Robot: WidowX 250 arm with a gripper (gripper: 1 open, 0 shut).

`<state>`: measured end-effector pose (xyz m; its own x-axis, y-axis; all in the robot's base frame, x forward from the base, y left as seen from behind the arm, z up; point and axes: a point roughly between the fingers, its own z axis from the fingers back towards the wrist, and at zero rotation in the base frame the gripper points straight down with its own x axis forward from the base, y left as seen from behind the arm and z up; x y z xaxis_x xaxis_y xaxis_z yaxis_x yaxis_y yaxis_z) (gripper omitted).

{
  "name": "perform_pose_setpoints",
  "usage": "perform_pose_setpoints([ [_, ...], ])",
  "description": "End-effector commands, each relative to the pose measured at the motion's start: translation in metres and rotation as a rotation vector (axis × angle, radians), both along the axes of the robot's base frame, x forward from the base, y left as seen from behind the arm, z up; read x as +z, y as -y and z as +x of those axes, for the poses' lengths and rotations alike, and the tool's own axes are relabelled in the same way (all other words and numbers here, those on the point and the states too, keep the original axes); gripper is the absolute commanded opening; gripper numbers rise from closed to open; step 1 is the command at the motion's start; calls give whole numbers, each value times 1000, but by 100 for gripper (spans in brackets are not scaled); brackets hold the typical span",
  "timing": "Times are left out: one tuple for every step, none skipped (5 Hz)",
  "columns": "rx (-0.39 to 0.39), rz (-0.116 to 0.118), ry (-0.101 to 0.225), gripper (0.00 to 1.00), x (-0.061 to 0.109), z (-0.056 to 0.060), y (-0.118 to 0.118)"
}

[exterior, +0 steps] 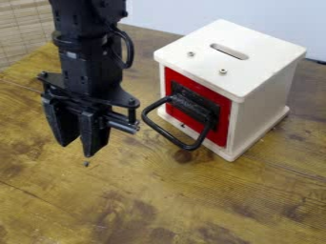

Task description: Close the drawer

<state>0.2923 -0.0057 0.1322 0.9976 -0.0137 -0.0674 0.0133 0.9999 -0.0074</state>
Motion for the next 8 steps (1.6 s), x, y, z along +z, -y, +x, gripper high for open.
perform_pose_setpoints([
  [1,-3,-12,100,-4,0,0],
  [2,-6,-24,100,-8,0,0],
  [2,-9,-36,100,-12,-1,0],
  [3,-12,-49,100,-16,-1,0],
  [4,-15,-61,100,-21,-2,1],
  [5,-18,-74,100,-25,-2,1],
  [6,-21,-87,100,-30,-3,1],
  [7,-23,-99,100,-34,-4,2],
])
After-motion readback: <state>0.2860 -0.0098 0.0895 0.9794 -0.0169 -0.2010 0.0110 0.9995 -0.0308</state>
